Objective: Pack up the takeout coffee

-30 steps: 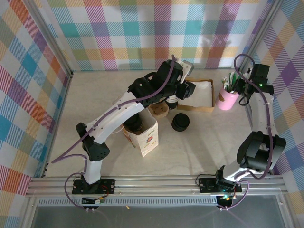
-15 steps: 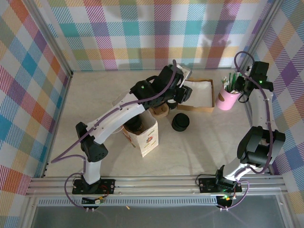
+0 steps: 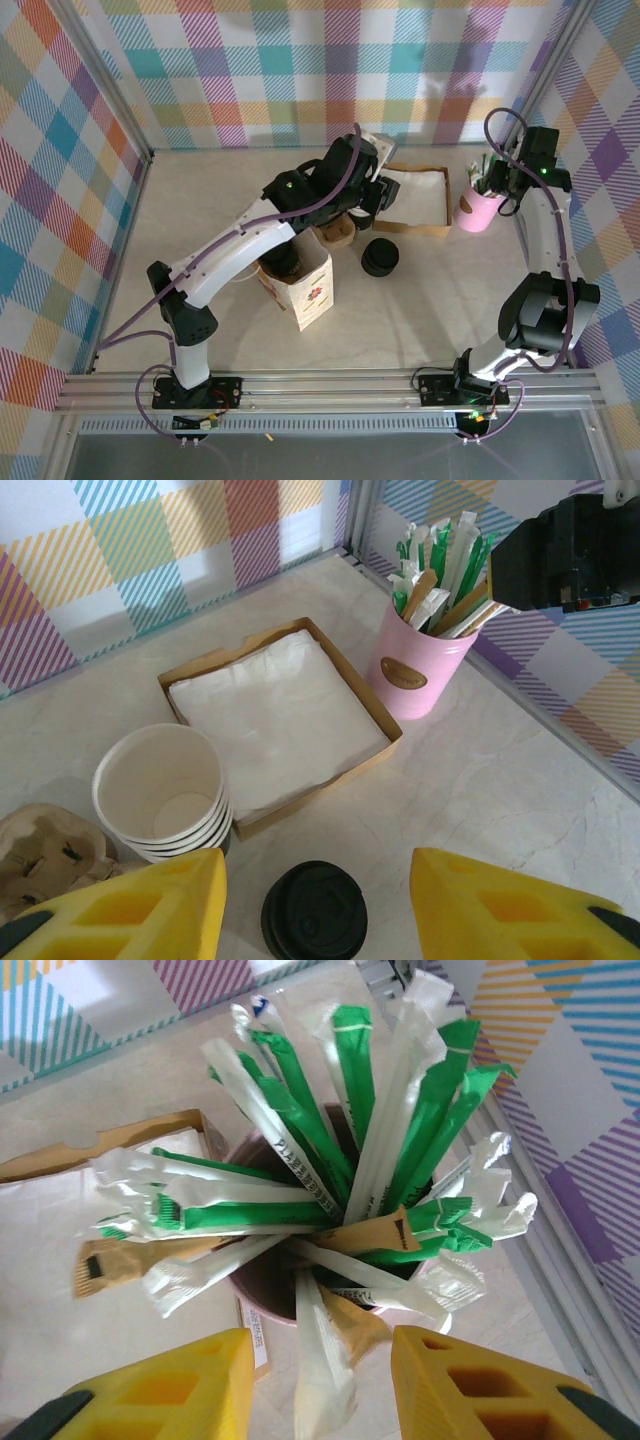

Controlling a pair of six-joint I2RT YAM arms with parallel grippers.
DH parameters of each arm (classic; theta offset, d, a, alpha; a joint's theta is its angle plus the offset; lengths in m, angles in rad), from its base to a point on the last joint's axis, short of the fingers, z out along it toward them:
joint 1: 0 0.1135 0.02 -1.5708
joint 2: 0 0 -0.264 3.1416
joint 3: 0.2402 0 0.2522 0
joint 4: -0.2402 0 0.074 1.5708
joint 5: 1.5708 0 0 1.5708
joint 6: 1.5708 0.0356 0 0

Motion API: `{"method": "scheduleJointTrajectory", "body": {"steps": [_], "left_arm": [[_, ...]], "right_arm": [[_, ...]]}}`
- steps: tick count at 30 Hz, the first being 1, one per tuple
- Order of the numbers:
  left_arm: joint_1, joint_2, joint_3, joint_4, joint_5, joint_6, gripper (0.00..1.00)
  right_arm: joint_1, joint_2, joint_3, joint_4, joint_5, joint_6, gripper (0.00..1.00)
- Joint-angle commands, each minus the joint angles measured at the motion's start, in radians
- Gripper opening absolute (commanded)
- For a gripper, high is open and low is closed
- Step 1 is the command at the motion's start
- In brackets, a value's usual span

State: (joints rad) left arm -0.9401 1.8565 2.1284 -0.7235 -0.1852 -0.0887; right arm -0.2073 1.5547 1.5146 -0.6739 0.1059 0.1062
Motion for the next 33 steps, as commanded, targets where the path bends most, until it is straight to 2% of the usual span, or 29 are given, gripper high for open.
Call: {"method": "scheduleJointTrajectory", "body": {"steps": [1,18,25,33], "left_arm": [[-0.004,-0.037,-0.018,0.027,-0.013,-0.005,0.51],[-0.004,-0.057,-0.038,0.025,-0.045,-0.007,0.51],[-0.004,-0.065,-0.047,0.032,-0.057,-0.008,0.52],[-0.004,-0.065,-0.045,0.032,-0.058,-0.005,0.52]], "right_arm": [[0.02,-0.059,-0.014,0.022,0.043,-0.037,0.43],[0.024,0.009,-0.011,-0.005,0.053,0.013,0.42],[0.023,0.004,-0.011,-0.01,0.073,0.018,0.47],[0.023,-0.028,-0.036,-0.004,0.109,0.012,0.49]]}}
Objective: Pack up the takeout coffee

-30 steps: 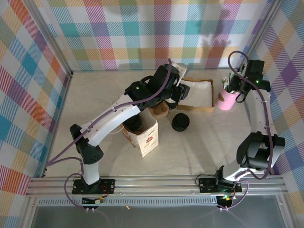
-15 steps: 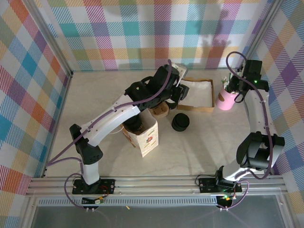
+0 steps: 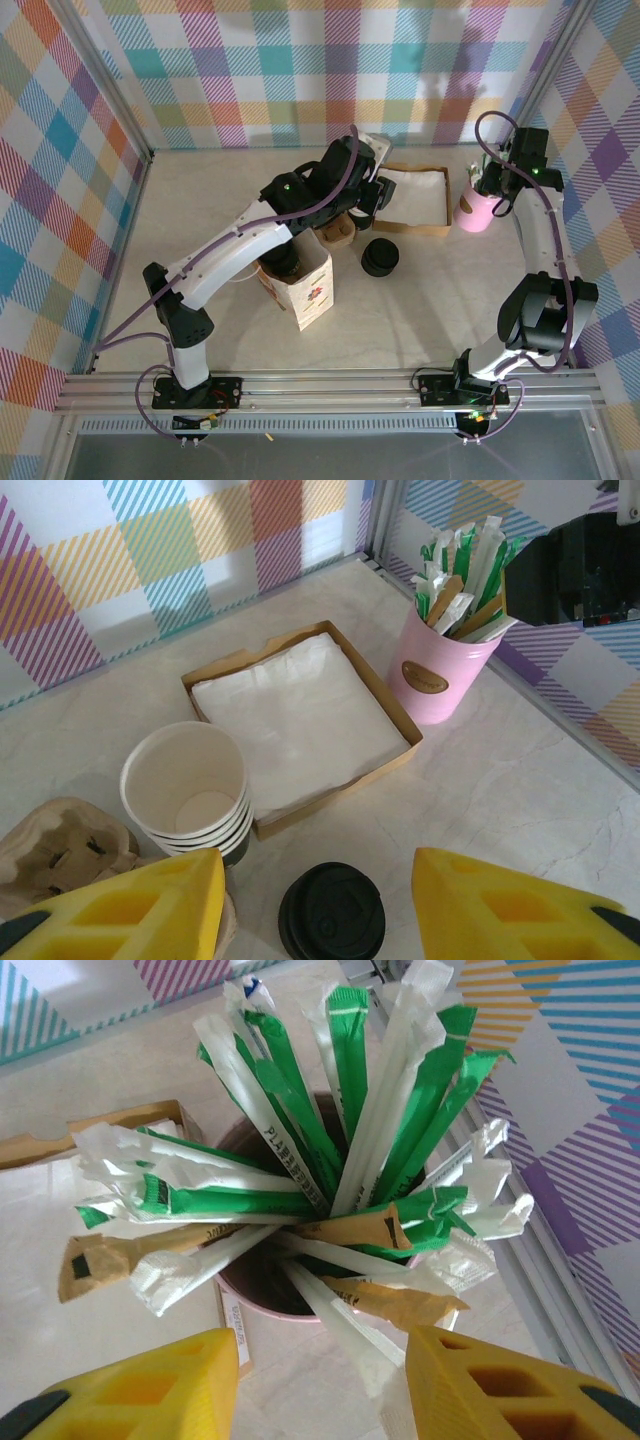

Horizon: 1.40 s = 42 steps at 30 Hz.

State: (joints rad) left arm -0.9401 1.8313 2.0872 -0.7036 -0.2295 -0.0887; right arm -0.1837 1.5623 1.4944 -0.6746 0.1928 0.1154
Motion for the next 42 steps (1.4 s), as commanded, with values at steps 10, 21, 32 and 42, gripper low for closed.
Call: {"method": "scheduleJointTrajectory", "body": {"steps": [10,21,32,42], "left_arm": [[-0.004,-0.04,-0.004,0.009,-0.011,-0.007,0.53],[-0.003,-0.04,-0.003,0.01,-0.016,-0.004,0.52],[-0.003,-0.043,-0.007,0.007,-0.033,-0.003,0.53],[-0.003,-0.045,-0.006,0.008,-0.04,0.007,0.53]], "right_arm": [[-0.002,-0.021,-0.022,-0.005,0.001,0.0,0.46],[-0.001,0.022,0.004,-0.011,-0.001,-0.01,0.36],[-0.001,0.057,0.036,0.002,0.014,-0.026,0.3],[0.0,0.107,0.092,0.006,0.024,-0.033,0.27]]}}
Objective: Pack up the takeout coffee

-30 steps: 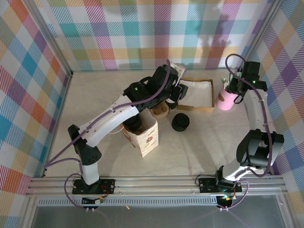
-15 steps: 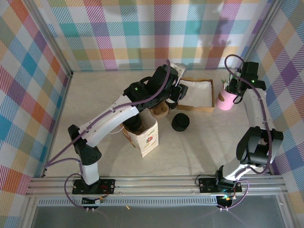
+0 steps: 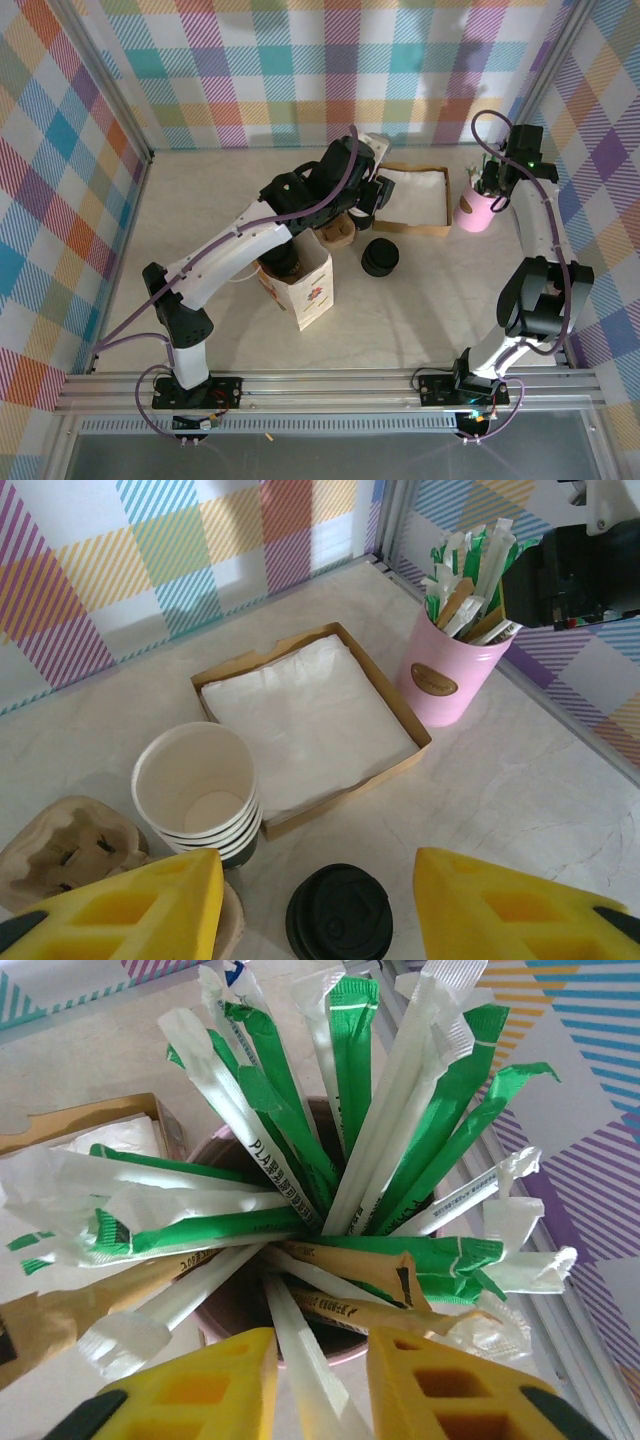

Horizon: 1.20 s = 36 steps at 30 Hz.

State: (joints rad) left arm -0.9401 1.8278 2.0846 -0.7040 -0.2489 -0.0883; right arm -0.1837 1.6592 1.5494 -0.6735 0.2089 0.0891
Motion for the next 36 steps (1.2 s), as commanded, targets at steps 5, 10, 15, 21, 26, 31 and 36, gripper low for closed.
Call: {"method": "scheduleJointTrajectory", "body": {"steps": [5,10,15,21,26,31,36], "left_arm": [[-0.003,-0.047,-0.006,0.008,-0.027,0.006,0.53],[-0.003,-0.057,-0.021,0.021,-0.027,0.006,0.53],[-0.004,-0.078,-0.027,0.028,-0.023,-0.001,0.53],[-0.003,-0.141,-0.091,0.067,-0.058,-0.048,0.53],[-0.002,-0.214,-0.185,0.154,-0.125,-0.099,0.54],[-0.001,-0.251,-0.223,0.21,-0.184,-0.111,0.54],[0.003,-0.276,-0.247,0.248,-0.213,-0.097,0.54]], "right_arm": [[0.001,0.003,0.041,0.002,-0.006,-0.01,0.15],[0.021,-0.02,0.059,-0.018,0.006,-0.034,0.02],[0.037,-0.064,0.098,-0.06,0.022,-0.04,0.02],[0.039,-0.133,0.18,-0.153,-0.053,-0.012,0.02],[0.039,-0.172,0.26,-0.258,-0.081,-0.003,0.01],[0.039,-0.242,0.275,-0.293,-0.09,-0.003,0.0],[0.039,-0.302,0.301,-0.304,-0.115,-0.01,0.0]]}}
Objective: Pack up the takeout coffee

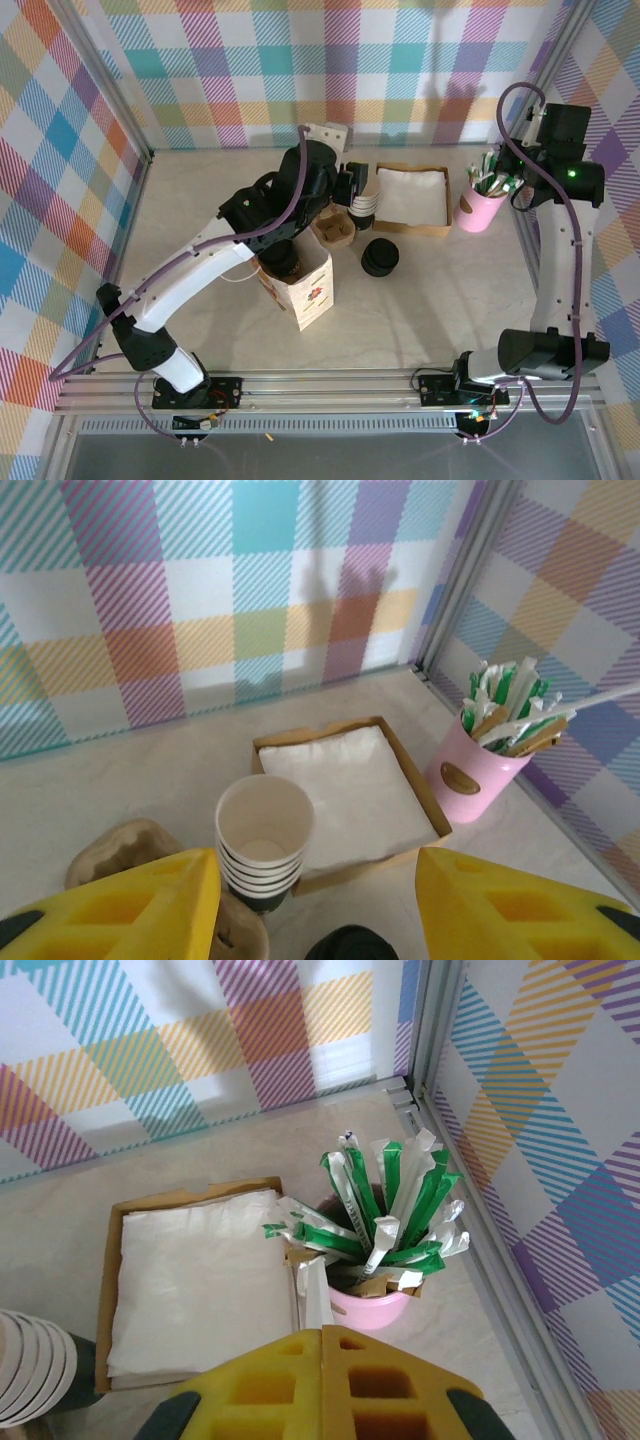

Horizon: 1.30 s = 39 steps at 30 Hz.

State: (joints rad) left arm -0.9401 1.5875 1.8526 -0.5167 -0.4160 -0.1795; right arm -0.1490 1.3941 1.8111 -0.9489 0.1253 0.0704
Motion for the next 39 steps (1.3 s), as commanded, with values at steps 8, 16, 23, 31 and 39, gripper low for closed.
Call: {"method": "scheduleJointTrajectory", "body": {"steps": [8,16,23,31,39], "left_arm": [[0.006,-0.057,-0.02,0.062,-0.071,-0.006,0.53],[0.007,-0.122,-0.049,0.007,-0.212,-0.009,0.53],[0.013,-0.175,-0.046,-0.135,-0.377,-0.032,0.52],[0.076,-0.271,-0.074,-0.361,-0.449,-0.189,0.52],[0.17,-0.366,-0.086,-0.607,-0.355,-0.281,0.48]], "right_arm": [[0.005,-0.095,0.108,-0.061,-0.094,0.003,0.0],[0.064,-0.146,0.201,-0.012,-0.455,0.071,0.0],[0.372,-0.069,0.338,-0.052,-0.553,0.083,0.0],[0.73,0.136,0.589,-0.175,-0.524,0.002,0.0],[0.905,0.283,0.73,-0.326,-0.393,-0.085,0.0]]}}
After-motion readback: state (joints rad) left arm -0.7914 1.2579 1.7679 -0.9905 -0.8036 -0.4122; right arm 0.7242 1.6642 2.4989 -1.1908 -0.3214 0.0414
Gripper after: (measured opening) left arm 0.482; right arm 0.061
